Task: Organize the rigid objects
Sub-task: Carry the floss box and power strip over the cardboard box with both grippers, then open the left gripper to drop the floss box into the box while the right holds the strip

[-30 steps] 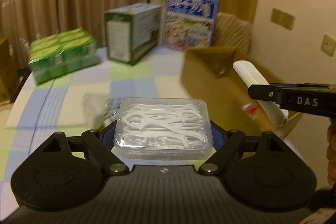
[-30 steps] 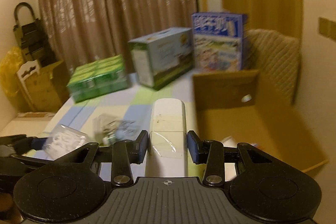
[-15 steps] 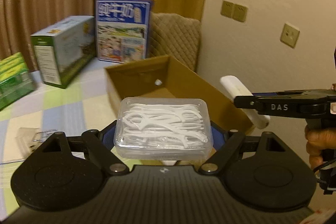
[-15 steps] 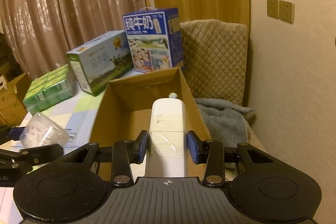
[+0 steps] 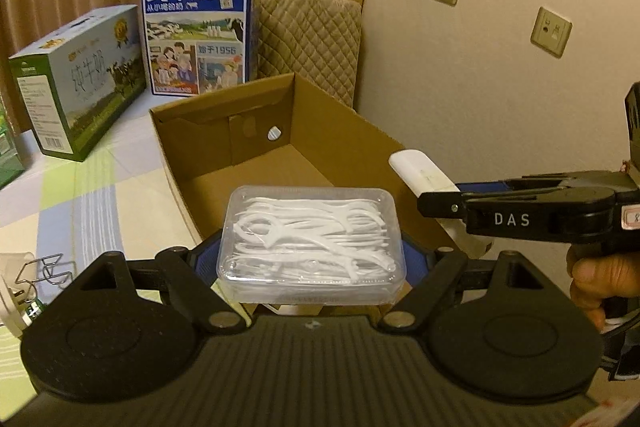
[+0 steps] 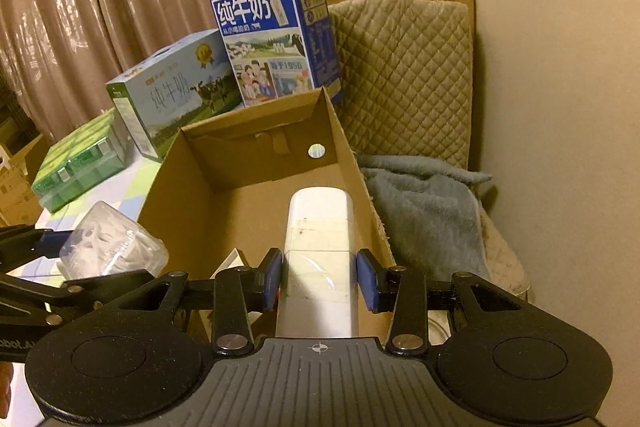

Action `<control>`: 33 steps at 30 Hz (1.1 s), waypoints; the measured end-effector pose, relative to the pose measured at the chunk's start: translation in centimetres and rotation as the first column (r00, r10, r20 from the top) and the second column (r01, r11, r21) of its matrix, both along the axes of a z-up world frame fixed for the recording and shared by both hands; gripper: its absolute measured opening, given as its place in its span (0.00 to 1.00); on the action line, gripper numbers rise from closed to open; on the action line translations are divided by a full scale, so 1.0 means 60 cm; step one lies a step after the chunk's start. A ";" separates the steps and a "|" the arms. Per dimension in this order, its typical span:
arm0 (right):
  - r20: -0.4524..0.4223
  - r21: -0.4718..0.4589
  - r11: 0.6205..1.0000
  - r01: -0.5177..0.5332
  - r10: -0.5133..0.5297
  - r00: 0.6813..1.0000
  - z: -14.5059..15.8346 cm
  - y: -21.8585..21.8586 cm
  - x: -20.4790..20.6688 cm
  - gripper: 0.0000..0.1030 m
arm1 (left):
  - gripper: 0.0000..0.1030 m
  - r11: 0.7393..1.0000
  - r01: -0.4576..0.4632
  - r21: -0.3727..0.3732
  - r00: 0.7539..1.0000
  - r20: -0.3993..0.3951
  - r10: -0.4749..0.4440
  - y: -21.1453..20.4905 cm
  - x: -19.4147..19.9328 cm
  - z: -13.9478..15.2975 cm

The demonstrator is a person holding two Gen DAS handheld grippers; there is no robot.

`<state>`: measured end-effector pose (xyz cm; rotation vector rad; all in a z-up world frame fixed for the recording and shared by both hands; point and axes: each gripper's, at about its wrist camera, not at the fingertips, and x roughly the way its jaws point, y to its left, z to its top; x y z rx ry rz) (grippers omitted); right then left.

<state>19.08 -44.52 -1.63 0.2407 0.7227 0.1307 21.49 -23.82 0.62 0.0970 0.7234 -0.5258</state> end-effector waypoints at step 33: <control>-0.015 -0.010 1.000 -0.015 0.015 1.000 -0.021 -0.004 0.018 0.36 | 0.81 0.999 -0.032 0.022 0.998 -0.054 0.033 -0.010 0.029 -0.026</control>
